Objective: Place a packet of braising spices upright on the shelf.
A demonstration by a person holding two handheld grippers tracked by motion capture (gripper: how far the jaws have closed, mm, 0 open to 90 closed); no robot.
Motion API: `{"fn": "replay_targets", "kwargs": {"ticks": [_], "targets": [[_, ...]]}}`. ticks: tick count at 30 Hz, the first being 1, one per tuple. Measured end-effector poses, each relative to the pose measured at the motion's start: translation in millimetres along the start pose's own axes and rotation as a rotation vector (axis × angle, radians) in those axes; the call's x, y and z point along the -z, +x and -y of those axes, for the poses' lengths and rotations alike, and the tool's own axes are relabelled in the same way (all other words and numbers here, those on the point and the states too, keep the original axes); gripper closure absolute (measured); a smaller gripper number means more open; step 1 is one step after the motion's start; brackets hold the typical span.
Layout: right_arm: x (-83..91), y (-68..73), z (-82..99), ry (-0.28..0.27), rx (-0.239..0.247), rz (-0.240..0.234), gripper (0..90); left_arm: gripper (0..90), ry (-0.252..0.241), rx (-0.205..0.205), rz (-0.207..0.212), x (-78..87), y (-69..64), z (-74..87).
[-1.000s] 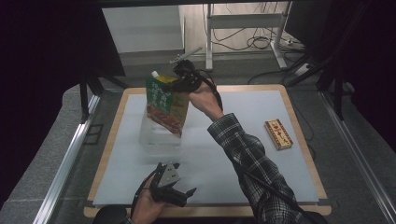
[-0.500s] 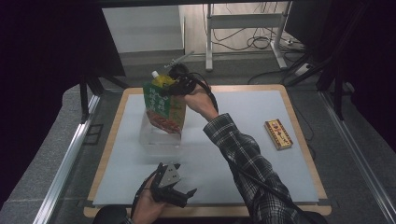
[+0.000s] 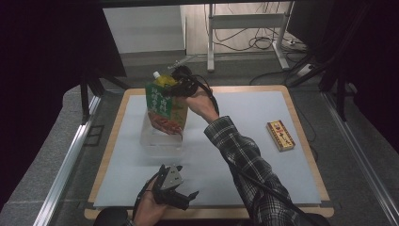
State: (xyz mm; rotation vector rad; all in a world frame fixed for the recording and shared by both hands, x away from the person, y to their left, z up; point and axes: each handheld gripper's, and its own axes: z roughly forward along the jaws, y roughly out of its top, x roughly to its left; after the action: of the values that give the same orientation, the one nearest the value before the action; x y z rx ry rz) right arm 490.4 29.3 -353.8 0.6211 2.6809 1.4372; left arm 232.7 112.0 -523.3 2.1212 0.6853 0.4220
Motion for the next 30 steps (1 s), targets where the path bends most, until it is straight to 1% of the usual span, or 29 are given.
{"fn": "replay_targets", "kwargs": {"ticks": [2,5,6,8,11,15,17,21,26,27,28,30], "targets": [[0.1,3.0,-0.7,0.004,0.024,0.011,79.4,0.7,-0.003,0.004,-0.002,0.3,0.5,0.2],[2.4,6.7,-1.7,-0.004,0.051,0.017,74.3,0.7,-0.003,0.005,-0.002,0.6,0.9,0.3],[3.7,7.8,-2.1,-0.012,0.053,0.021,71.8,0.7,-0.005,0.008,-0.001,0.3,0.5,0.3],[5.4,8.7,-2.1,-0.01,0.063,0.032,67.4,0.7,-0.002,0.004,-0.001,-0.1,-0.1,0.2],[7.7,9.7,0.3,-0.002,0.073,0.066,59.3,0.7,0.002,0.001,0.0,-1.0,-0.6,0.3],[11.0,11.0,3.6,-0.001,0.091,0.093,51.4,0.7,0.005,0.001,-0.001,-1.3,-0.5,0.4],[12.7,11.5,5.3,0.004,0.099,0.112,45.7,0.7,0.005,0.0,0.0,-1.4,-0.4,0.4],[17.3,11.7,9.2,0.009,0.094,0.115,37.3,0.7,0.008,-0.001,0.001,-2.0,-0.6,0.5],[22.1,12.6,13.1,0.003,0.097,0.108,32.6,0.8,0.009,-0.002,0.003,-2.5,-1.1,0.5],[22.9,12.7,14.0,0.006,0.089,0.104,31.6,0.8,0.01,-0.002,0.004,-2.5,-1.2,0.6],[23.5,12.9,15.4,0.006,0.09,0.111,30.2,0.8,0.01,-0.002,0.003,-2.6,-1.3,0.6],[24.4,14.3,18.4,0.009,0.102,0.141,28.4,0.8,0.01,-0.004,0.003,-2.7,-1.4,0.6]]}}
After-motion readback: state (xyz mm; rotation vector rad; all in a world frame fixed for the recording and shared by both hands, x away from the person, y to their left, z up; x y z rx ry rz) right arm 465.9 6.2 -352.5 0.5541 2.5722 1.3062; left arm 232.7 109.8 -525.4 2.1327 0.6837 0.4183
